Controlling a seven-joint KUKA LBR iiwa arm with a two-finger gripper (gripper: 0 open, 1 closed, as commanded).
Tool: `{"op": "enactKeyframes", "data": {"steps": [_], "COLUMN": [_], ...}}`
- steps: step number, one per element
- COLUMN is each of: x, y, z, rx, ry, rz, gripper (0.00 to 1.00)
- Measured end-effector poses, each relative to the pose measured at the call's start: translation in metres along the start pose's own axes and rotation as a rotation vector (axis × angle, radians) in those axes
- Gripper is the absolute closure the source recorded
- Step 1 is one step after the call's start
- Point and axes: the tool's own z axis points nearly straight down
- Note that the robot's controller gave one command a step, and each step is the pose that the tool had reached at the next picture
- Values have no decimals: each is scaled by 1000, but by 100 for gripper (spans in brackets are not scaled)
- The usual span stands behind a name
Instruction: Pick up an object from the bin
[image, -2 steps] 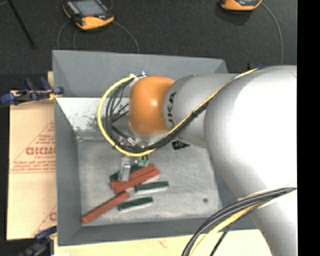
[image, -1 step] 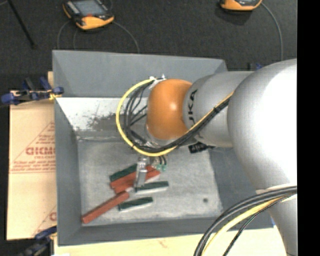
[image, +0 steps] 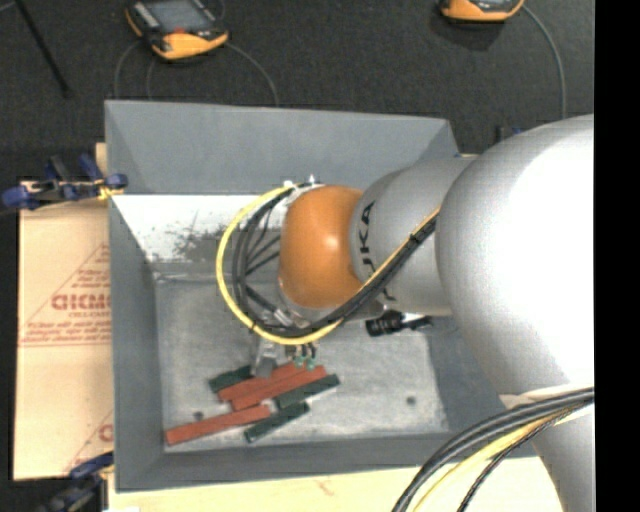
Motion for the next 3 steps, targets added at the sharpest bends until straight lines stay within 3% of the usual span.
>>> {"op": "enactKeyframes", "data": {"steps": [1, 2, 3], "x": [0, 9, 8], "y": [0, -7, -10], "z": [0, -39, -62], "rx": [0, 4, 0], "ry": [0, 9, 4], "rz": [1, 18, 23], "gripper": [100, 100, 100]}}
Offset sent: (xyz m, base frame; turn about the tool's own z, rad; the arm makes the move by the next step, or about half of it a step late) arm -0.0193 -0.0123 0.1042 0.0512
